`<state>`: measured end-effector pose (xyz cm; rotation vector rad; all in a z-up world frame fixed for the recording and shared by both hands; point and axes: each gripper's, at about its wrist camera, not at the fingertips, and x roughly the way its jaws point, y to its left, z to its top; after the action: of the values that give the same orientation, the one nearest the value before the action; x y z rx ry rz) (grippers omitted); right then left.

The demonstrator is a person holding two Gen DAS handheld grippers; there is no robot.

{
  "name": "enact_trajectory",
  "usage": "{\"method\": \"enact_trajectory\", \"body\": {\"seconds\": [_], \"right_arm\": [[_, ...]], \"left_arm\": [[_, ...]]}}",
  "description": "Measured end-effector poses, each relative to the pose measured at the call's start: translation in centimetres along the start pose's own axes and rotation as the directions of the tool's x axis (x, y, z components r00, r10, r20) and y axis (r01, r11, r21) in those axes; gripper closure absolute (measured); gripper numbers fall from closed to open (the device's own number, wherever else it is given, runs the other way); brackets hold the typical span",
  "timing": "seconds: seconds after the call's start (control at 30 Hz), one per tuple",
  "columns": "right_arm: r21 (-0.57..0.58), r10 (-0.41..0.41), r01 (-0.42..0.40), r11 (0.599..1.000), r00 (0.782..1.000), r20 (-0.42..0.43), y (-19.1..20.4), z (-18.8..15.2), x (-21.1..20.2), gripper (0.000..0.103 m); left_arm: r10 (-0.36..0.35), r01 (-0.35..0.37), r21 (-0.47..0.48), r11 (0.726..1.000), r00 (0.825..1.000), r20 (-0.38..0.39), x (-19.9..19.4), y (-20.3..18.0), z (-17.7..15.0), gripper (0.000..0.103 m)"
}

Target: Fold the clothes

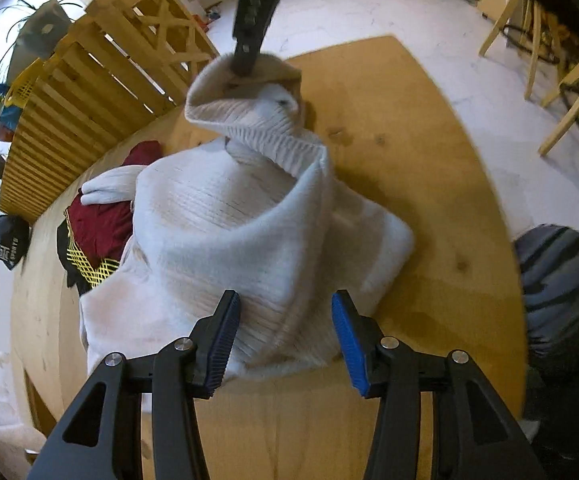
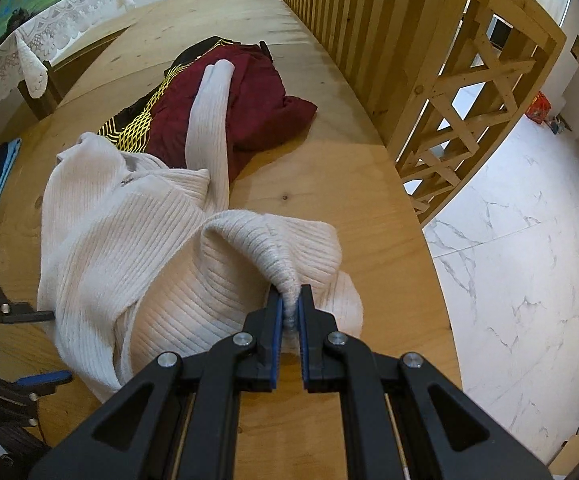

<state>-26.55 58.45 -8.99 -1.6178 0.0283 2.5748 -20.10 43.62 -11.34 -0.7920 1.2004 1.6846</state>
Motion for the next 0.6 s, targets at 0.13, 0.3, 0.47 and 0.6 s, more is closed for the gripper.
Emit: {"method": "enact_trajectory", "body": {"seconds": [0.13, 0.3, 0.47, 0.6], "right_arm": [[-0.015, -0.003, 0.003, 1.000, 1.000, -0.006, 0.1, -0.1, 0.0, 0.096], [-0.012, 0.004, -0.004, 1.000, 1.000, -0.016, -0.3, 0.0, 0.2, 0.096], [-0.008, 0.009, -0.009, 1.000, 1.000, -0.019, -0.6, -0.1, 0.2, 0.096], [-0.003, 0.019, -0.019, 1.000, 1.000, -0.015, -0.5, -0.1, 0.2, 0.096]], "left_arm": [[0.009, -0.009, 0.002, 1.000, 0.999, -0.036, 1.3, 0.1, 0.4, 0.057], [0.035, -0.033, 0.047, 0.998, 0.999, -0.041, 0.8, -1.0, 0.1, 0.057], [0.094, -0.091, 0.116, 0.989, 0.995, -0.026, 0.0, -1.3, -0.9, 0.044], [0.016, -0.017, -0.021, 1.000, 0.998, -0.061, 0.9, 1.1, -0.6, 0.068]]}}
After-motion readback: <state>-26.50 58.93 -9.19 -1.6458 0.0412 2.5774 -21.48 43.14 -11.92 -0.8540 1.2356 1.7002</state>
